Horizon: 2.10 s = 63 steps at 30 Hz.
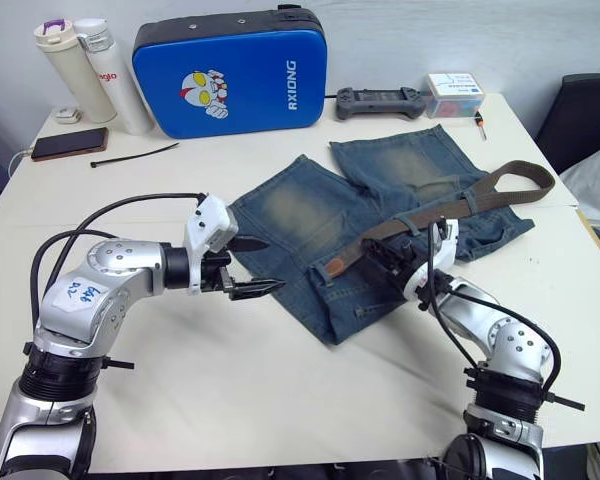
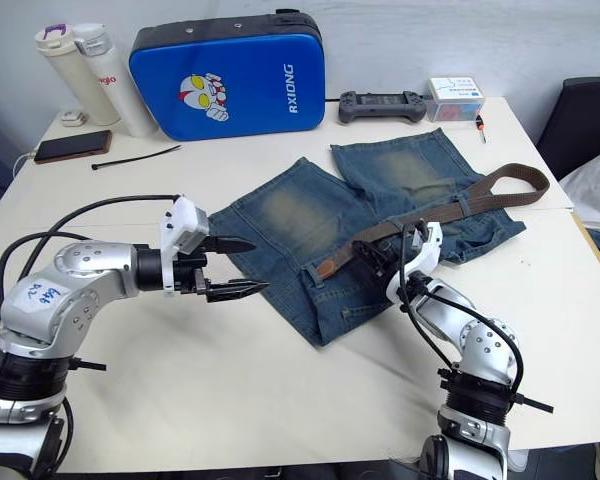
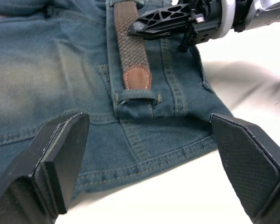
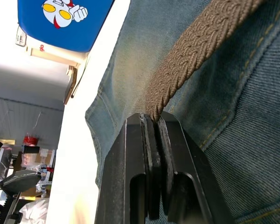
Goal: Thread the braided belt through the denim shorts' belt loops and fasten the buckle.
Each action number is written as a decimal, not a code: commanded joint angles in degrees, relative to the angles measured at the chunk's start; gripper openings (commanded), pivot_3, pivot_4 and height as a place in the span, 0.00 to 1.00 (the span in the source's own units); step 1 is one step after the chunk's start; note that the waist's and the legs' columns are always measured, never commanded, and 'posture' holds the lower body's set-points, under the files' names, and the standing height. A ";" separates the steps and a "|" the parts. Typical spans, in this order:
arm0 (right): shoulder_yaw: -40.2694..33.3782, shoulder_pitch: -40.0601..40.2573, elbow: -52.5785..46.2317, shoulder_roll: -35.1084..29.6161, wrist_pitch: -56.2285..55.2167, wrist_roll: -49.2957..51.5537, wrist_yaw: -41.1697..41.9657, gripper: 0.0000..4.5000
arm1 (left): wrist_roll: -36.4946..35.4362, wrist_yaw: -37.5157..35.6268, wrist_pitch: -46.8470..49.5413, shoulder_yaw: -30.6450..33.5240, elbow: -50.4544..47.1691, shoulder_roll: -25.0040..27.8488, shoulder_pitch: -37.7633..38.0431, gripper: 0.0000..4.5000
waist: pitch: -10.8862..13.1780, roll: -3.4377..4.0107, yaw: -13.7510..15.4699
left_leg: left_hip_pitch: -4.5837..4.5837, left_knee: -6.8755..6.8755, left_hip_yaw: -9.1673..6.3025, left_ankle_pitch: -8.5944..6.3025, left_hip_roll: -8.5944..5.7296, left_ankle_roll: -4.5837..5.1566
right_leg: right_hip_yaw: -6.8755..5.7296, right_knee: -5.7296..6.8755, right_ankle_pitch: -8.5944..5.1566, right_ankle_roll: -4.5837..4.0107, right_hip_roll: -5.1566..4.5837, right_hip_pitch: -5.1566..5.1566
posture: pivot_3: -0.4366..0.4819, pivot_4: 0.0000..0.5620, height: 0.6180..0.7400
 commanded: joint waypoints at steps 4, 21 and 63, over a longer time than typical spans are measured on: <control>5.74 1.84 -2.68 1.81 -1.30 -2.52 2.32 0.01 | -0.02 -0.20 -0.58 0.64 -1.06 0.90 -0.75 1.00 | 0.00 0.00 -0.10 | 0.01 -0.02 0.00 0.00 0.01 -0.01 | 0.00 0.01 0.00 0.00 0.00 -0.02 | 0.48 0.27 1.00; 15.82 3.54 -9.34 -0.36 7.67 -6.06 0.81 0.24 | 0.61 -0.19 -1.27 -1.39 -0.44 -0.39 -1.45 1.00 | -0.10 -0.16 -0.01 | 0.01 -0.17 0.00 0.06 0.01 -0.11 | 0.02 0.08 0.00 0.00 0.00 -0.19 | 0.48 0.27 1.00; 16.38 0.87 -6.24 -0.16 4.85 10.77 -13.02 0.00 | 2.11 -0.89 0.05 -2.83 -1.08 0.95 -0.12 1.00 | -0.10 -0.16 -0.04 | -0.09 -0.17 0.07 0.14 -0.01 -0.10 | 0.08 0.18 0.00 0.00 -0.01 -0.36 | 0.48 0.27 1.00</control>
